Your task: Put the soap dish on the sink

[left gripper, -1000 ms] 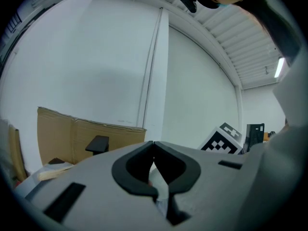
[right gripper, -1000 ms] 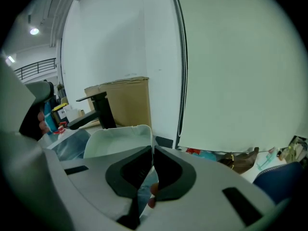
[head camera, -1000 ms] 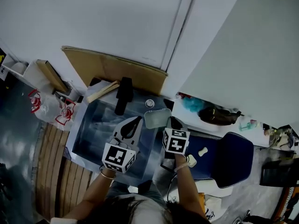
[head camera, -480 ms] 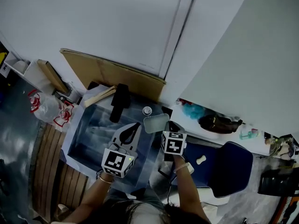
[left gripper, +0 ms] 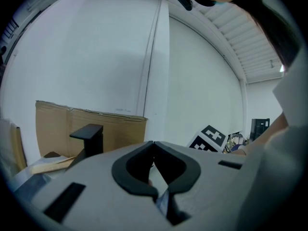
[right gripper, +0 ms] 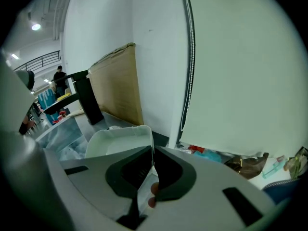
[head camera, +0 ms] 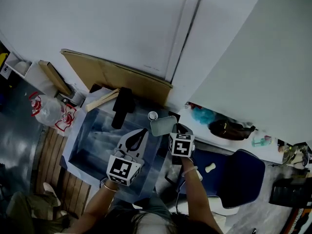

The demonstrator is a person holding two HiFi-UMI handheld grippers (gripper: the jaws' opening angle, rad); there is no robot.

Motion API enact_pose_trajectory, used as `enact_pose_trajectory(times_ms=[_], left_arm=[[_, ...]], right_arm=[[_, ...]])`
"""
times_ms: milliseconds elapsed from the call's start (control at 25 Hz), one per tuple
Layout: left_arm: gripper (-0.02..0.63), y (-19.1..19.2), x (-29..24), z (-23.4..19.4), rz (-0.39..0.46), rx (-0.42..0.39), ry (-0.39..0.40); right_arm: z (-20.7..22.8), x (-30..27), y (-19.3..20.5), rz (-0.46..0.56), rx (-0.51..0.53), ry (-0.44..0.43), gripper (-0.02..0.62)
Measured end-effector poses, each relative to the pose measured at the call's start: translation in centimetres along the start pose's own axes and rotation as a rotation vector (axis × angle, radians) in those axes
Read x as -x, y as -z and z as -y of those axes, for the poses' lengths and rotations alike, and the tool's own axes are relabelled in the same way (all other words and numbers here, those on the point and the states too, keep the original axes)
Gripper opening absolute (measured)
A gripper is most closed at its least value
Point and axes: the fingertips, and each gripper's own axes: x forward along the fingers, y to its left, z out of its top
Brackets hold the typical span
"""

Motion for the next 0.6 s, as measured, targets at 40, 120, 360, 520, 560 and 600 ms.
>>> enact_pose_trajectory(times_ms=[40, 120, 360, 520, 560, 600], left_arm=[[0.009, 0.1, -0.1, 0.0, -0.002, 0.001, 0.002], [0.009, 0.3, -0.3, 0.1, -0.006, 0.003, 0.003], [0.009, 0.7, -0.8, -0.1, -0.013, 0.012, -0.005], [0.009, 0.9, -0.9, -0.2, -0.016, 0.017, -0.010], [0.009, 0.9, -1.0, -0.2, -0.015, 0.018, -0.011], [0.009, 0.9, -1.1, -0.3, -0.015, 0.019, -0.012]], right_arm=[[0.1, -0.2, 0.0, -0.004, 0.002, -0.001, 0.032], [0.2, -0.6, 0.1, -0.011, 0.003, -0.004, 0.032], [0.5, -1.5, 0.2, -0.025, -0.001, -0.012, 0.032], [0.6, -1.7, 0.2, -0.026, -0.003, -0.011, 0.032], [0.6, -1.8, 0.2, -0.026, -0.004, -0.012, 0.032], [0.6, -1.9, 0.2, -0.028, -0.004, -0.011, 0.032]])
